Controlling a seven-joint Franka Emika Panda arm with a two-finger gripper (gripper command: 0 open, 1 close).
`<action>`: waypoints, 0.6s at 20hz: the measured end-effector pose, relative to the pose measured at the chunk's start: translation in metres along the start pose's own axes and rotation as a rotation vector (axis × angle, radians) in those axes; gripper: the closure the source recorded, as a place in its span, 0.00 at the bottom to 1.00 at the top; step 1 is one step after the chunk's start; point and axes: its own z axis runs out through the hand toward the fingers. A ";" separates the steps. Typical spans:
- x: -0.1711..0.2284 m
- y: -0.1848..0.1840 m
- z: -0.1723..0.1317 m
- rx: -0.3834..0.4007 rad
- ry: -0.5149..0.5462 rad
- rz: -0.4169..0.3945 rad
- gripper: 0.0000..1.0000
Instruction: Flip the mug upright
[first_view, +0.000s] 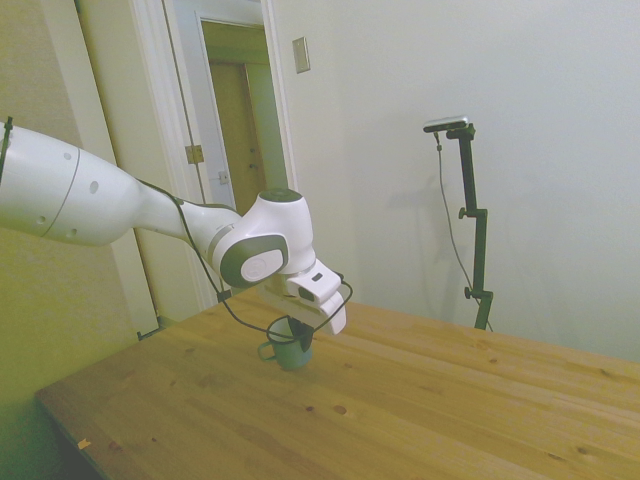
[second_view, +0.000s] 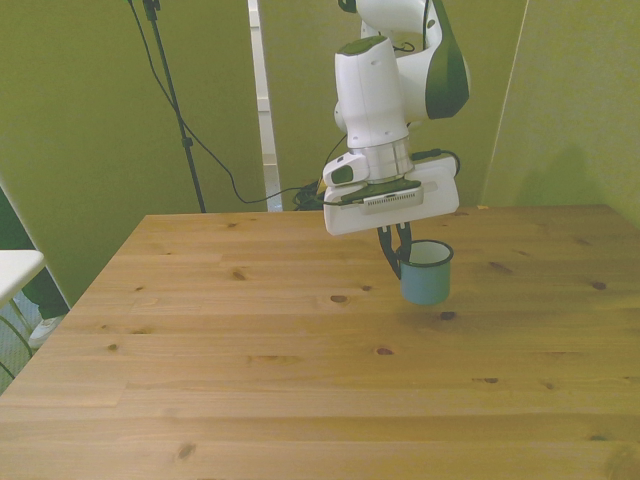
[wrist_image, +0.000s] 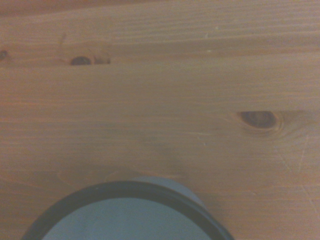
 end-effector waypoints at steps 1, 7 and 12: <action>-0.001 -0.002 0.005 -0.015 0.001 -0.002 1.00; -0.002 -0.013 0.023 -0.055 0.000 -0.001 1.00; -0.002 -0.013 0.034 -0.068 -0.011 -0.001 1.00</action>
